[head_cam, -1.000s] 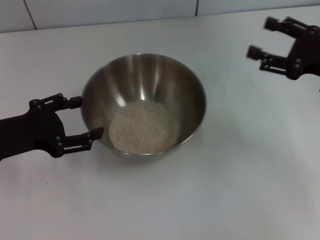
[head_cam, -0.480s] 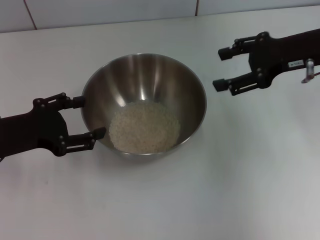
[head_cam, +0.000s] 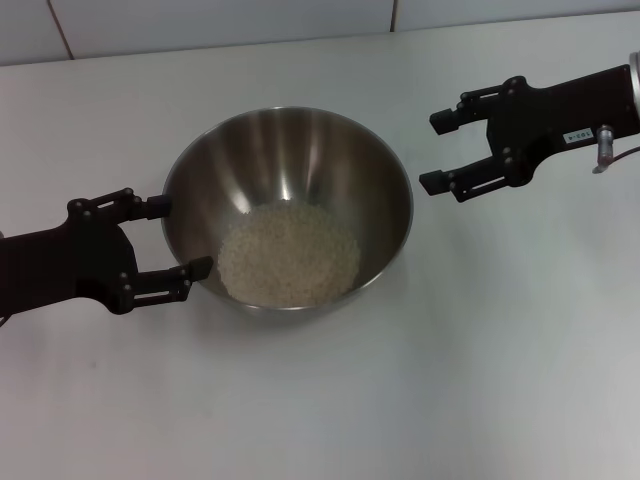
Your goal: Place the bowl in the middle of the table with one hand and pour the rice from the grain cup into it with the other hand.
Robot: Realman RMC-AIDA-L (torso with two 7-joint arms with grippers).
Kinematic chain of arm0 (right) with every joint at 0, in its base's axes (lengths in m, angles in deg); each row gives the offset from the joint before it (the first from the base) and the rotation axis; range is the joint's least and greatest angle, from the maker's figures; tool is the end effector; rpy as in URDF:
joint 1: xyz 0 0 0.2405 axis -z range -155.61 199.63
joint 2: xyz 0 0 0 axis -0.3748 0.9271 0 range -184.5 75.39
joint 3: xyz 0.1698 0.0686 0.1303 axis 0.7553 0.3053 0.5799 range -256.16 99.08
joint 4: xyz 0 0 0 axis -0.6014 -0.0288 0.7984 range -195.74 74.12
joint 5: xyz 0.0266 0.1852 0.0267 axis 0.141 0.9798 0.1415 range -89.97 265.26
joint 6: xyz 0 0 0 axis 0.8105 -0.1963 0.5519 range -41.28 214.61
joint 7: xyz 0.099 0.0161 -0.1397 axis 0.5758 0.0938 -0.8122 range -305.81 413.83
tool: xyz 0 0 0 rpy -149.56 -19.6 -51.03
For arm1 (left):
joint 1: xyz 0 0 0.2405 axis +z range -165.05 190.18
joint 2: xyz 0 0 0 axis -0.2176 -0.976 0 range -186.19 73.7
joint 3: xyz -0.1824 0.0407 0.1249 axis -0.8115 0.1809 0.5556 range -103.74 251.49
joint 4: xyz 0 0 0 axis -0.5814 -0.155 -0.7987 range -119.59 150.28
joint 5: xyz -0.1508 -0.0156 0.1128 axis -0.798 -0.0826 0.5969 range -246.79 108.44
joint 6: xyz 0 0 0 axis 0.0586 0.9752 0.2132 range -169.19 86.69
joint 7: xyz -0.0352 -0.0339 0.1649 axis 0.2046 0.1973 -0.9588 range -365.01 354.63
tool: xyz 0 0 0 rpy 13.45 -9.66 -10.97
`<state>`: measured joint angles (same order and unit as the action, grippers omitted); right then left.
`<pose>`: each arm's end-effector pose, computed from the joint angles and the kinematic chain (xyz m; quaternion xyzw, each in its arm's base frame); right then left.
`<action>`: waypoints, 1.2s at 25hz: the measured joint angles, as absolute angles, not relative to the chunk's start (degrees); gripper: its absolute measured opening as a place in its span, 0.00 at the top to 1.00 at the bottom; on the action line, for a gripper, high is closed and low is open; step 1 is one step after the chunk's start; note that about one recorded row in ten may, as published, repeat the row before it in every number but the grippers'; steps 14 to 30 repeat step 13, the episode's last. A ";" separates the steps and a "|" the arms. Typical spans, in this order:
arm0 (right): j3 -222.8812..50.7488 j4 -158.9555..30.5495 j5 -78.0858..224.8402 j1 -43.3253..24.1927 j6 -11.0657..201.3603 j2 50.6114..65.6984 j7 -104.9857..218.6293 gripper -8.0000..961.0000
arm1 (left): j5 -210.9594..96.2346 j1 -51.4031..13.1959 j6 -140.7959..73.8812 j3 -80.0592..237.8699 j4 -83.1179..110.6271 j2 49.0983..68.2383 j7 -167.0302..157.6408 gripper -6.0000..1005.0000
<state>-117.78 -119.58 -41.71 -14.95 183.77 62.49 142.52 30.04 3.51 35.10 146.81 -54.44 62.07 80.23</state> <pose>0.1874 0.3379 0.0425 -0.9801 0.1109 0.0937 0.1354 -0.2021 0.2808 -0.0013 -0.9601 -0.1189 -0.1683 0.1890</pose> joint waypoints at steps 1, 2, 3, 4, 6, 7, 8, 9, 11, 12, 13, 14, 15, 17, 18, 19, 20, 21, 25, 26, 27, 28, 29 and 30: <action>-117.73 -119.61 -41.72 -14.88 183.68 62.52 142.52 0.15 | 30.05 3.51 35.10 146.82 -54.44 62.07 80.23 0.16; -117.69 -119.62 -41.72 -14.79 183.50 62.56 142.53 0.15 | 30.05 3.51 35.11 146.82 -54.44 62.07 80.23 0.16; -117.67 -119.64 -41.73 -14.68 183.29 62.60 142.54 0.15 | 30.06 3.51 35.11 146.82 -54.44 62.06 80.23 0.16; -117.67 -119.65 -41.73 -14.57 183.17 62.64 142.54 0.15 | 30.06 3.51 35.12 146.81 -54.44 62.05 80.23 0.16; -117.69 -119.68 -41.73 -14.41 182.82 62.76 142.55 0.15 | 30.06 3.51 35.13 146.82 -54.44 62.05 80.24 0.16; -117.71 -119.67 -41.73 -14.37 182.67 62.80 142.55 0.16 | 30.06 3.51 35.13 146.81 -54.44 62.05 80.24 0.16; -117.76 -119.57 -41.73 -14.30 182.45 62.86 142.54 0.16 | 30.06 3.51 35.13 146.82 -54.44 62.05 80.24 0.16; -117.76 -119.57 -41.73 -14.30 182.45 62.86 142.54 0.16 | 30.06 3.52 35.13 146.82 -54.44 62.05 80.23 0.16; -117.81 -119.47 -41.68 -14.26 182.45 62.86 142.40 0.16 | 30.06 3.65 35.13 146.81 -54.44 62.05 80.24 0.16; -117.83 -119.47 -41.60 -14.24 182.45 62.89 142.32 0.16 | 30.06 3.75 35.13 146.82 -54.44 62.05 80.24 0.16; -117.86 -119.47 -41.55 -14.20 182.45 62.93 142.27 0.16 | 30.06 3.88 35.13 146.81 -54.45 62.05 80.24 0.16; -117.86 -119.47 -41.55 -14.20 182.45 62.93 142.27 0.16 | 30.06 3.88 35.13 146.81 -54.45 62.05 80.24 0.16; -117.86 -119.47 -41.55 -14.20 182.45 62.93 142.27 0.16 | 30.06 3.88 35.13 146.81 -54.45 62.05 80.24 0.16; -117.86 -119.47 -41.55 -14.20 182.45 62.93 142.27 0.16 | 30.06 3.88 35.13 146.81 -54.45 62.05 80.24 0.16; -117.86 -119.47 -41.55 -14.20 182.45 62.93 142.27 0.16 | 30.06 3.88 35.13 146.81 -54.45 62.05 80.24 0.16; -117.86 -119.47 -41.55 -14.20 182.45 62.93 142.27 0.16 | 30.06 3.88 35.13 146.81 -54.45 62.05 80.24 0.16; -117.86 -119.47 -41.55 -14.20 182.45 62.93 142.27 0.16 | 30.06 3.88 35.13 146.81 -54.45 62.05 80.24 0.16; -117.86 -119.47 -41.55 -14.20 182.45 62.93 142.27 0.16 | 30.06 3.88 35.13 146.81 -54.45 62.05 80.24 0.16; -117.86 -119.47 -41.55 -14.20 182.45 62.93 142.27 0.16 | 30.06 3.88 35.13 146.81 -54.45 62.05 80.24 0.16; -117.86 -119.47 -41.55 -14.20 182.45 62.93 142.27 0.16 | 30.06 3.88 35.13 146.81 -54.45 62.05 80.24 0.16; -117.86 -119.47 -41.55 -14.20 182.45 62.93 142.27 0.16 | 30.06 3.88 35.13 146.81 -54.45 62.05 80.24 0.16; -117.86 -119.47 -41.55 -14.20 182.45 62.93 142.27 0.16 | 30.06 3.88 35.13 146.81 -54.45 62.05 80.24 0.16; -117.86 -119.47 -41.55 -14.20 182.45 62.93 142.27 0.16 | 30.06 3.88 35.13 146.81 -54.45 62.05 80.24 0.16; -117.86 -119.47 -41.55 -14.20 182.45 62.93 142.27 0.16 | 30.06 3.88 35.13 146.81 -54.45 62.05 80.24 0.16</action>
